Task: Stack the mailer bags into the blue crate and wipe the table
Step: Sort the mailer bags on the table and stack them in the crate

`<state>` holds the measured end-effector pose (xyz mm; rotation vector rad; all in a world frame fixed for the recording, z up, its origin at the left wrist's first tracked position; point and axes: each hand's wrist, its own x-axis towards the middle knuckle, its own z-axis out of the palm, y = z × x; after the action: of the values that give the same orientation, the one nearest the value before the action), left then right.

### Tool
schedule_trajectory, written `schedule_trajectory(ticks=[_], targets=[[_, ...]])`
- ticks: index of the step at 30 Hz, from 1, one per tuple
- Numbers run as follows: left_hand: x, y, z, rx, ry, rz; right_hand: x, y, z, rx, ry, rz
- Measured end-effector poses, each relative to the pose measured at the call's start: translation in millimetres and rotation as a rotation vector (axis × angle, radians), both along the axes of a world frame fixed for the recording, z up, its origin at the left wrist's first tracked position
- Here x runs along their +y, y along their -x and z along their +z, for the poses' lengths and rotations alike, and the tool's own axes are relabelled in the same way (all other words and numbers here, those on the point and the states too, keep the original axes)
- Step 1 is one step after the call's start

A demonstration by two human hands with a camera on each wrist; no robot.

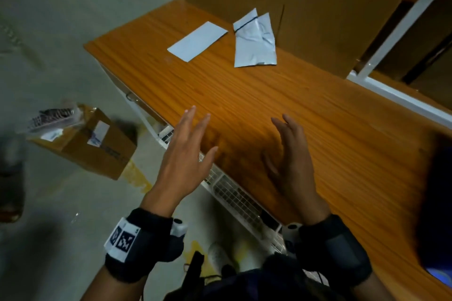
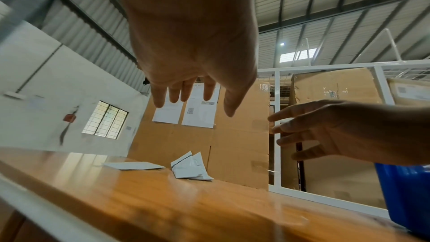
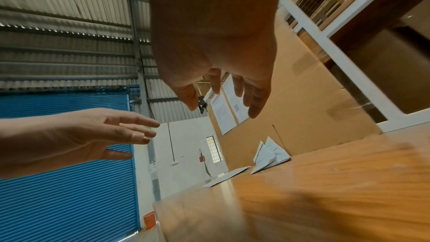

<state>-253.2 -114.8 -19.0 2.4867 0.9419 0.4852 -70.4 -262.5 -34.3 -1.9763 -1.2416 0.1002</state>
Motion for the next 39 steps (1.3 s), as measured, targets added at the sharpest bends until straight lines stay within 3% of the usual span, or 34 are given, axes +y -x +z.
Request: schedule_trajectory(ticks=[16,24,33,36,39], targets=[[236,-116,3,0.1,-0.034,-0.149,212,-99,0,0.127,0.065,-0.214],[343,-173,1,0.122,0.005,-0.091,275,-124,-6,0.241,0.162,-0.232],[469,-227,-42,0.131,0.063,-0.152,349,-167,4,0.176,0.344,-0.38],[510,-243,-67,0.275,0.139,-0.071,385,-185,-5,0.182,0.413,-0.464],[529,-255,-84,0.306,0.215,-0.055,415,-200,-23,0.201,0.505,-0.567]])
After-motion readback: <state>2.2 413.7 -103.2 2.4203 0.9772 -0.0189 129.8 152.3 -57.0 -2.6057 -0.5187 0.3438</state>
